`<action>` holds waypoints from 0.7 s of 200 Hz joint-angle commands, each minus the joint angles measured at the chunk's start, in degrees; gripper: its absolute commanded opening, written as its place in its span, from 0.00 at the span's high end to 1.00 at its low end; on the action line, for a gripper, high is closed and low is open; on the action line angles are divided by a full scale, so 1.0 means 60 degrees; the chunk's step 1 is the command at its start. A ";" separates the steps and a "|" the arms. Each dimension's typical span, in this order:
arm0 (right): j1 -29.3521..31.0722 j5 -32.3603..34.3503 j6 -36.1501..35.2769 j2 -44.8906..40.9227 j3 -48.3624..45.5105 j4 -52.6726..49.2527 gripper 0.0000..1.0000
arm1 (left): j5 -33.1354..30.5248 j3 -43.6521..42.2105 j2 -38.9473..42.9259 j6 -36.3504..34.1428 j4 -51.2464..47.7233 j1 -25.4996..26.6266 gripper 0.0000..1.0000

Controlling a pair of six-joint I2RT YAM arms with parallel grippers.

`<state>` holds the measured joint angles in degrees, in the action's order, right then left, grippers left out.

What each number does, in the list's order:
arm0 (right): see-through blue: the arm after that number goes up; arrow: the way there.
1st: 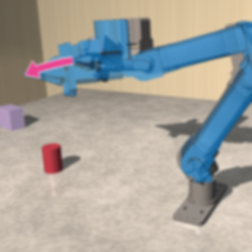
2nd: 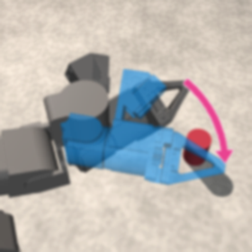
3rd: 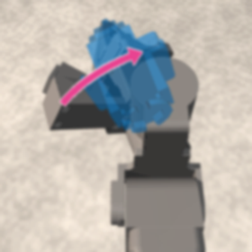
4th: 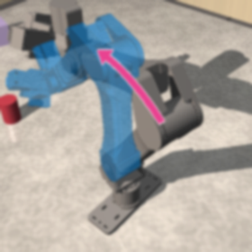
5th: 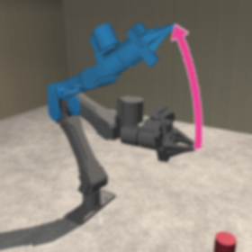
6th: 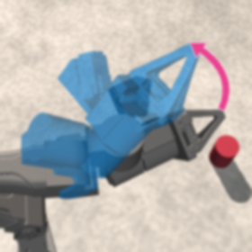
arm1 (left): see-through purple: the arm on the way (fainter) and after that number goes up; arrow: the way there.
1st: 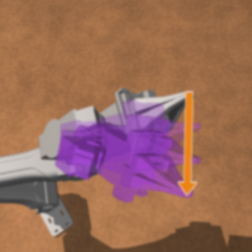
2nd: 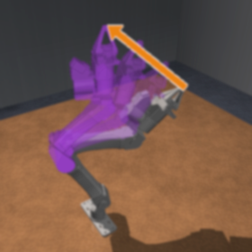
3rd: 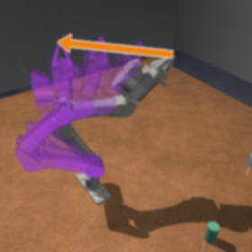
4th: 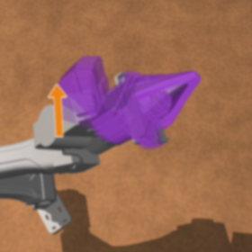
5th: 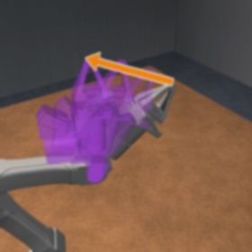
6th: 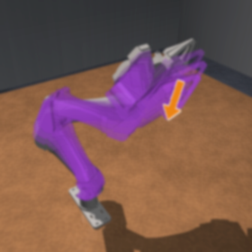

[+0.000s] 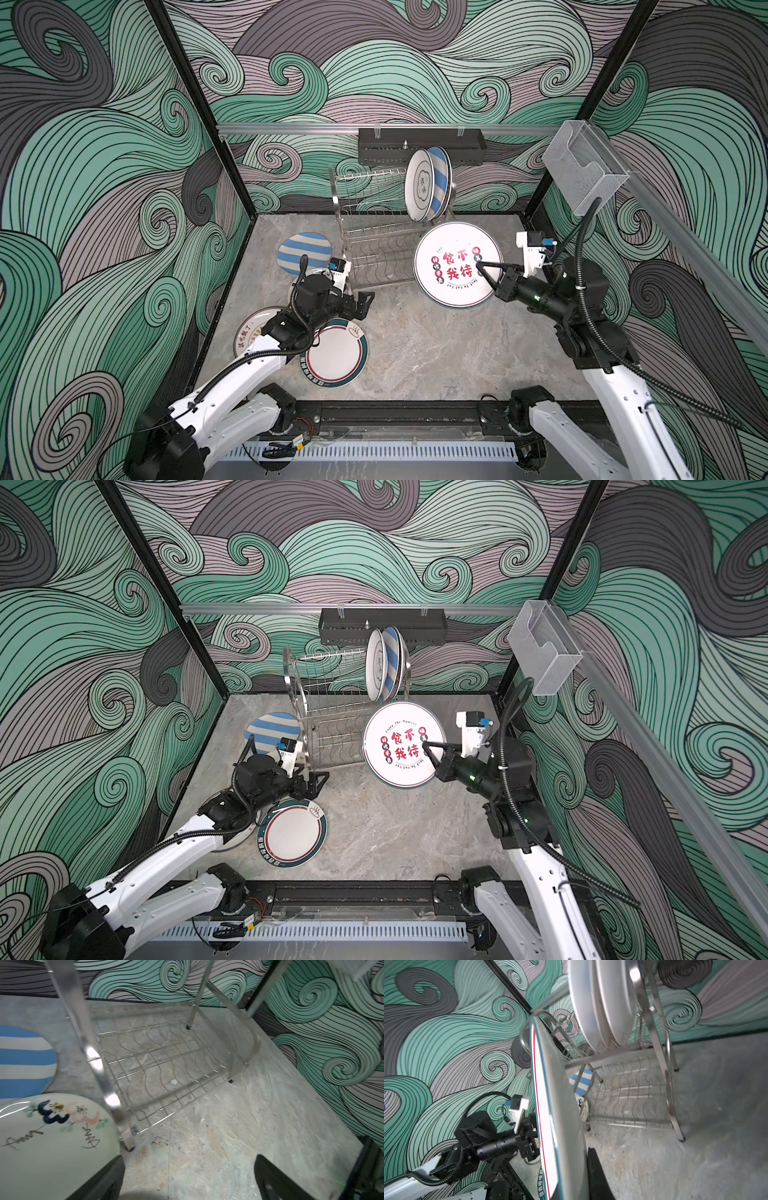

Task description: Load the plates into the dish rack

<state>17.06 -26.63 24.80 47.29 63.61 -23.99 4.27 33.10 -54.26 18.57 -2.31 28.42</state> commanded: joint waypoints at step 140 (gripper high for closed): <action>0.5163 1.1639 -0.4279 0.7696 0.9210 -0.0103 1.00 | 0.1680 -0.0524 -0.1438 -0.1129 0.2058 -0.0570 0.01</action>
<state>47.72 32.01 2.20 90.70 113.43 -25.28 11.05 29.52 -62.48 13.78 7.66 25.08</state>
